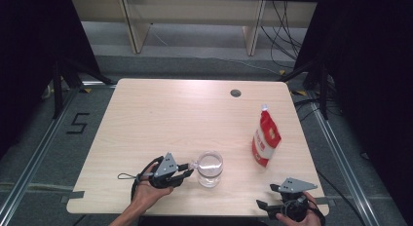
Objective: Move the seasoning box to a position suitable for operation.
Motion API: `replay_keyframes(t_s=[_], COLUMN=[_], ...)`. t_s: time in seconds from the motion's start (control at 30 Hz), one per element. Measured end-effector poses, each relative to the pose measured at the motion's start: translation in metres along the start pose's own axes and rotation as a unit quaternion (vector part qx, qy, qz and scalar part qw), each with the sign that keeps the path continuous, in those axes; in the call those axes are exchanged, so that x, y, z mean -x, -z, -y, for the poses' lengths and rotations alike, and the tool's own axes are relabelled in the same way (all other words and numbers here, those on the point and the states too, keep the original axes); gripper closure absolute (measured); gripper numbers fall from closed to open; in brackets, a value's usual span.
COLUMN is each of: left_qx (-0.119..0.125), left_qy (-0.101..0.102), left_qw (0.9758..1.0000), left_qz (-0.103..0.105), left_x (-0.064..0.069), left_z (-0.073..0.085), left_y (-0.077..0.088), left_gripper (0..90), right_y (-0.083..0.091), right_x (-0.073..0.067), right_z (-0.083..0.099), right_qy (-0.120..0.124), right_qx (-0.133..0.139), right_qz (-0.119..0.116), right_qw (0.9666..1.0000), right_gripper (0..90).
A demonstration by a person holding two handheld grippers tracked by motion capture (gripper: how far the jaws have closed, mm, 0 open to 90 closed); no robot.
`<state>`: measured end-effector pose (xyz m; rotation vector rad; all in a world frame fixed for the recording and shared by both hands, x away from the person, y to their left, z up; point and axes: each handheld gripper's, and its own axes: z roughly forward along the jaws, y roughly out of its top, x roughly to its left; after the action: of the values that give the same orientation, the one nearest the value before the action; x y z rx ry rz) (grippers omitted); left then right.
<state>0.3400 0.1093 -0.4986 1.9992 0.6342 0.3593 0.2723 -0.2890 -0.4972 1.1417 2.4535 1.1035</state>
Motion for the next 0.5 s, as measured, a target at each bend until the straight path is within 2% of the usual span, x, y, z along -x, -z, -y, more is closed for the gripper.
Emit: replay_keyframes(t_s=[0.07,0.1,0.17,0.27,0.3,0.37,0.43,0.47,0.5], left_qx=[-0.001,0.000,0.002,0.004,0.001,0.000,-0.001,0.001,0.000], left_qy=[0.007,0.017,0.022,0.024,0.022,0.038,0.041,0.050,0.048], left_qw=[1.0000,0.9999,0.9997,0.9997,0.9997,0.9993,0.9992,0.9987,0.9988], left_qz=[0.001,0.001,0.007,0.007,0.004,0.005,0.005,0.005,0.004], left_x=[-0.002,-0.002,-0.002,-0.001,-0.001,0.001,0.001,0.003,0.003], left_z=[0.000,0.000,-0.001,-0.003,-0.003,-0.004,-0.005,-0.006,-0.007], left_y=[0.000,-0.001,0.000,0.002,0.005,0.008,0.011,0.014,0.016], left_gripper=[74.0,73.5,70.7,59.0,56.0,50.7,44.7,41.7,40.6], right_y=[-0.001,0.000,0.000,-0.001,0.000,-0.001,0.000,0.000,-0.001], right_x=[0.001,0.002,0.003,0.004,0.003,0.004,0.004,0.004,0.004], right_z=[0.000,0.000,0.000,0.001,0.001,0.001,0.001,0.001,0.001], right_qy=[-0.002,0.002,0.006,0.014,0.006,0.004,0.003,0.004,0.004], right_qx=[0.001,0.003,0.003,0.006,0.003,0.005,0.003,0.002,0.003], right_qz=[-0.007,0.000,-0.001,-0.001,0.002,-0.006,-0.006,0.000,0.000], right_qw=[1.0000,1.0000,1.0000,0.9999,1.0000,1.0000,1.0000,1.0000,1.0000], right_gripper=[22.2,22.2,22.2,22.2,22.2,22.2,22.2,22.2,22.2])
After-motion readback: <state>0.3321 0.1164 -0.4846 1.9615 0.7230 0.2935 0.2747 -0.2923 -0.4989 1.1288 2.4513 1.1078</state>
